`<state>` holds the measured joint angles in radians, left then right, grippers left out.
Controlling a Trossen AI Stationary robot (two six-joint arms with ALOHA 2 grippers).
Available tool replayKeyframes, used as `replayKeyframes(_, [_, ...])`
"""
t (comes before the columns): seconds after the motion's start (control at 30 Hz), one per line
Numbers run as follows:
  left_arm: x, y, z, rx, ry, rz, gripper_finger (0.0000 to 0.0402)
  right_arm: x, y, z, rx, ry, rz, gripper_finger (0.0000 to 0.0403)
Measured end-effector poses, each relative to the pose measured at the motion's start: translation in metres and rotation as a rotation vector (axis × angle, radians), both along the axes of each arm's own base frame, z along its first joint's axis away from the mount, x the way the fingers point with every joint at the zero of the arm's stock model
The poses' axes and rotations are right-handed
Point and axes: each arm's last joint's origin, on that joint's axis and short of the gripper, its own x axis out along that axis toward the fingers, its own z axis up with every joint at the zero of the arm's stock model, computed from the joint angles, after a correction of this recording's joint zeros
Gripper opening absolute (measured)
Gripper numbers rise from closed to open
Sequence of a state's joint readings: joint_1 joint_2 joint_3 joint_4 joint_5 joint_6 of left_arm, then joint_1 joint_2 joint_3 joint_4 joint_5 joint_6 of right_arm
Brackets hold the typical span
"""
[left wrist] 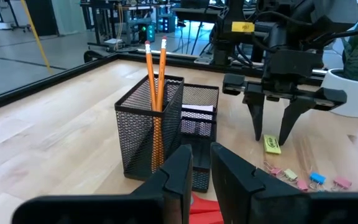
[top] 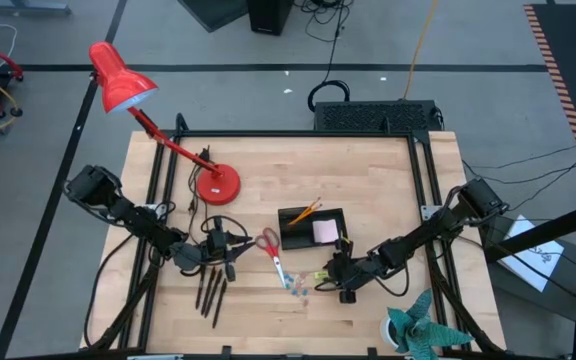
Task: Pick and place office supplies into organizer
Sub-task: Put the yellow eraser into the black desk organizer
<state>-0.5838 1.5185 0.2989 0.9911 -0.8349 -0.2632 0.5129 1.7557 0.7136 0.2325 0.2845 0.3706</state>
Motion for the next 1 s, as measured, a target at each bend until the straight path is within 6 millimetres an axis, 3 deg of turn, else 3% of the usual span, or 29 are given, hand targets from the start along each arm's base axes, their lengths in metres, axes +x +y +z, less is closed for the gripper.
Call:
replayKeyframes(0.2, [0.0,0.0,0.0,-0.009,-0.003,0.001,0.0067,0.0,0.0,0.0,-0.003,0.004,0.027,0.0135])
replayKeyframes(0.53, [0.0,0.0,0.0,-0.008,-0.003,0.001,0.0067,0.0,0.001,0.001,-0.028,-0.002,0.075,0.0045])
replayKeyframes(1.0, [0.0,0.0,0.0,-0.009,-0.003,0.001,0.0067,-0.002,0.0,0.017,-0.023,-0.043,0.108,0.0045])
